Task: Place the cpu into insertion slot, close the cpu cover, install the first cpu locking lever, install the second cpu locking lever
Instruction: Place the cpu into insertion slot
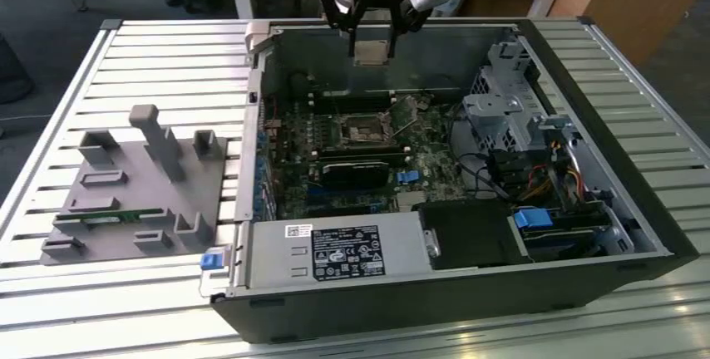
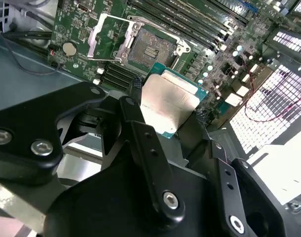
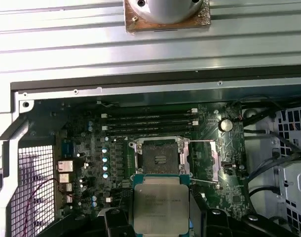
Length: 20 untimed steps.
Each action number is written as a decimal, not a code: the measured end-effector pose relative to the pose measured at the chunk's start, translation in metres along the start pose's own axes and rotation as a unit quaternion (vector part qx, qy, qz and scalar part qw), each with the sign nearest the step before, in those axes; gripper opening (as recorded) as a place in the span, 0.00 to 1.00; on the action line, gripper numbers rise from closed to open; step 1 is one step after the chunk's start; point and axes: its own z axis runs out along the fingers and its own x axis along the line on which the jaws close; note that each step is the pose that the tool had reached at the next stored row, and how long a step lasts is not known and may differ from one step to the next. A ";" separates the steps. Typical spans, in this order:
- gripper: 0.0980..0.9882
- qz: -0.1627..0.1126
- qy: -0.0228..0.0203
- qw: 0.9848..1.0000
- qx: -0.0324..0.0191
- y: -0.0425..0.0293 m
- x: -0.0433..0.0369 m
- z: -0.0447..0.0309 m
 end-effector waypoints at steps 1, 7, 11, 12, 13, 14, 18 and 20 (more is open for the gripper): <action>0.50 0.005 0.000 1.000 0.000 0.0000 0.0000 0.0001; 0.50 0.024 -0.002 1.000 0.000 -0.0001 0.0002 0.0007; 0.50 0.040 -0.004 0.999 -0.001 -0.0001 0.0005 0.0010; 0.50 0.044 -0.004 0.999 -0.001 -0.0001 0.0005 0.0011; 0.50 0.048 -0.004 0.999 -0.001 -0.0002 0.0005 0.0012; 0.50 0.052 -0.005 0.999 -0.001 -0.0002 0.0005 0.0013; 0.50 0.064 -0.006 0.998 -0.001 -0.0002 0.0006 0.0016; 0.50 0.064 -0.006 0.998 -0.001 -0.0002 0.0006 0.0016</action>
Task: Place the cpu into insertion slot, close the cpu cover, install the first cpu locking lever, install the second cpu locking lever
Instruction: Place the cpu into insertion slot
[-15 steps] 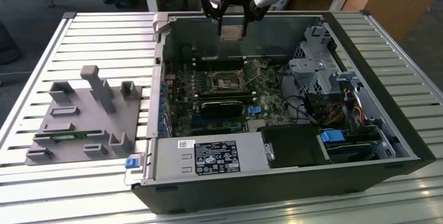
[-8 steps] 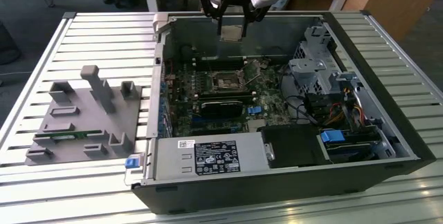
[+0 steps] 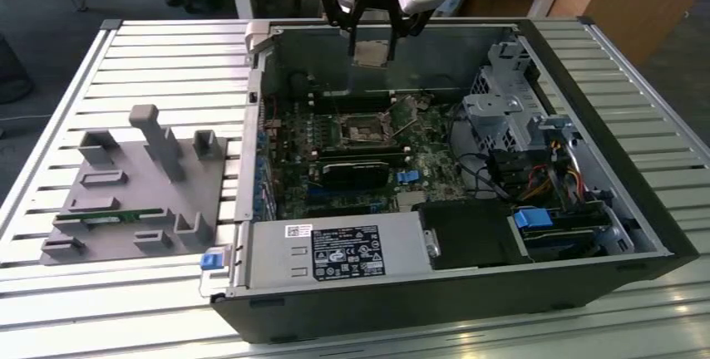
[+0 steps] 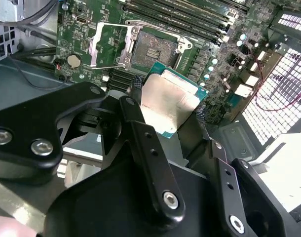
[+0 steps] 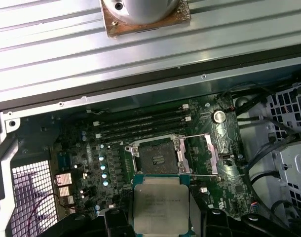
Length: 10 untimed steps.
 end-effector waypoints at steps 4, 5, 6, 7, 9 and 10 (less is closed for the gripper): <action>0.50 0.009 -0.001 1.000 0.000 -0.0001 0.0004 0.0004; 0.50 0.014 -0.001 1.000 0.000 -0.0002 0.0005 0.0004; 0.50 0.018 -0.002 1.000 0.000 -0.0002 0.0005 0.0005; 0.50 0.022 -0.002 1.000 0.000 -0.0002 0.0005 0.0006; 0.50 0.031 -0.003 1.000 -0.001 -0.0002 0.0007 0.0007; 0.50 0.034 -0.003 0.999 -0.001 -0.0002 0.0008 0.0007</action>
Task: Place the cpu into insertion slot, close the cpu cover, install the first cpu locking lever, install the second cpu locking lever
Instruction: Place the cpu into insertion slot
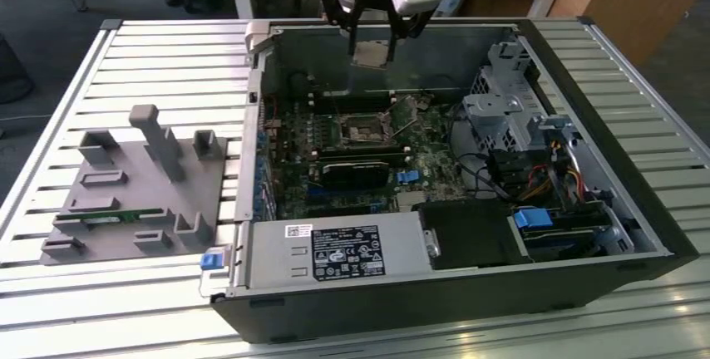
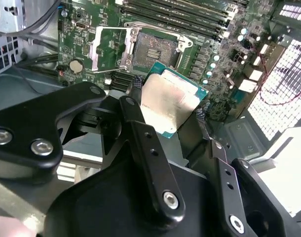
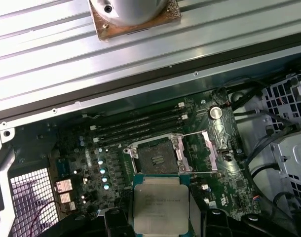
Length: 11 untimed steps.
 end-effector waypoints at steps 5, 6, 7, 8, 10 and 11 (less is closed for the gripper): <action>0.50 0.014 -0.001 1.000 0.000 -0.0003 0.0011 0.0001; 0.50 0.015 -0.001 1.000 0.000 -0.0004 0.0012 0.0001; 0.50 0.017 -0.001 1.000 0.000 -0.0004 0.0013 0.0002; 0.50 0.018 -0.002 1.000 0.000 -0.0005 0.0014 0.0003; 0.50 0.023 -0.002 1.000 0.000 -0.0006 0.0017 0.0004; 0.50 0.025 -0.002 1.000 0.000 -0.0006 0.0017 0.0005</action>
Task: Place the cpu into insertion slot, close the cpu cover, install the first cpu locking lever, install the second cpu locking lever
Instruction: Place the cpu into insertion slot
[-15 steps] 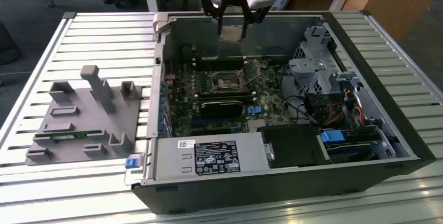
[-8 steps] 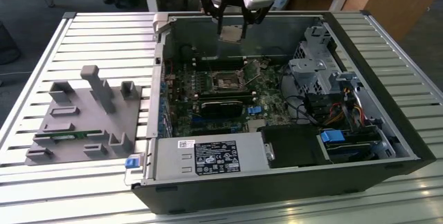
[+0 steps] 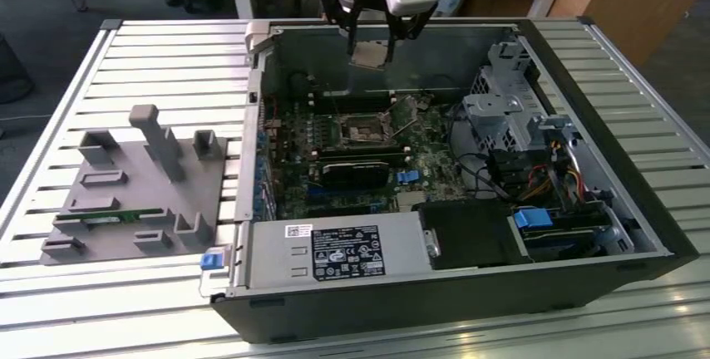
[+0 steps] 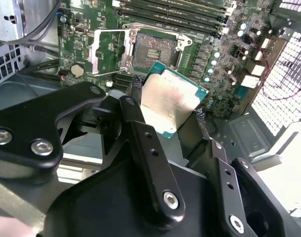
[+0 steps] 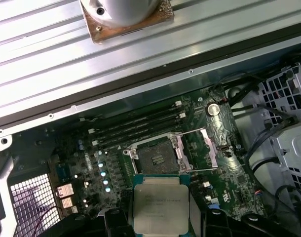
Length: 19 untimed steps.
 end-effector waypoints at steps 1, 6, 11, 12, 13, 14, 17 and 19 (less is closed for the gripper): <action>0.50 0.003 0.000 1.000 0.000 0.0000 0.0001 0.0000; 0.50 0.018 -0.002 1.000 0.000 -0.0001 0.0001 0.0002; 0.50 0.033 -0.003 0.999 -0.001 -0.0001 0.0001 0.0003; 0.50 0.036 -0.003 0.999 -0.001 -0.0001 0.0001 0.0004; 0.50 0.038 -0.003 0.999 -0.001 -0.0001 0.0001 0.0004; 0.50 0.040 -0.004 0.999 -0.001 -0.0001 0.0001 0.0004; 0.50 0.046 -0.004 0.999 -0.001 -0.0001 0.0001 0.0004; 0.50 0.048 -0.004 0.999 -0.001 -0.0001 0.0001 0.0004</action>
